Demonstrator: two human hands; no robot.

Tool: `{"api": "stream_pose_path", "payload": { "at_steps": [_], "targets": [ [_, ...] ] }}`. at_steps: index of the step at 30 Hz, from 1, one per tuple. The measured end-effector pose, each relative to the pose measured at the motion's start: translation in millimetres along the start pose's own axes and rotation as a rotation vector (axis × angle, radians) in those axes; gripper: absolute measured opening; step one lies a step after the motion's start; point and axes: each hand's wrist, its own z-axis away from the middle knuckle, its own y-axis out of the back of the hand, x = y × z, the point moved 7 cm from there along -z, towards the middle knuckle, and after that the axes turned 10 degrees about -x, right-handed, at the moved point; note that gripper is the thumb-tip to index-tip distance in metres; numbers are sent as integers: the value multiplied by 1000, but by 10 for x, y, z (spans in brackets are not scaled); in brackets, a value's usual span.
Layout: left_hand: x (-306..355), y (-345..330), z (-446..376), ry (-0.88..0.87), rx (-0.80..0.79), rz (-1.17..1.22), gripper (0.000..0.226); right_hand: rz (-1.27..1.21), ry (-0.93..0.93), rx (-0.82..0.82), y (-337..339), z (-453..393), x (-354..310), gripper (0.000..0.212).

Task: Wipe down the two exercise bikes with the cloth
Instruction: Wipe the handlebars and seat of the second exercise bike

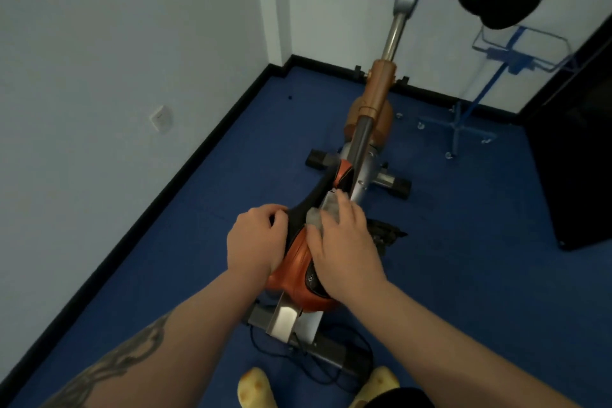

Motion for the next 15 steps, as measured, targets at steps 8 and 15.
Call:
{"api": "stream_pose_path", "payload": {
  "at_steps": [8,15],
  "targets": [
    [51,-5,-4,-67,-34,-19,32,-356,-56,226,157,-283,56,47],
    [19,-17,-17,-67,-35,5,32,-130,129,323,71,78,-300,21]
  ]
}}
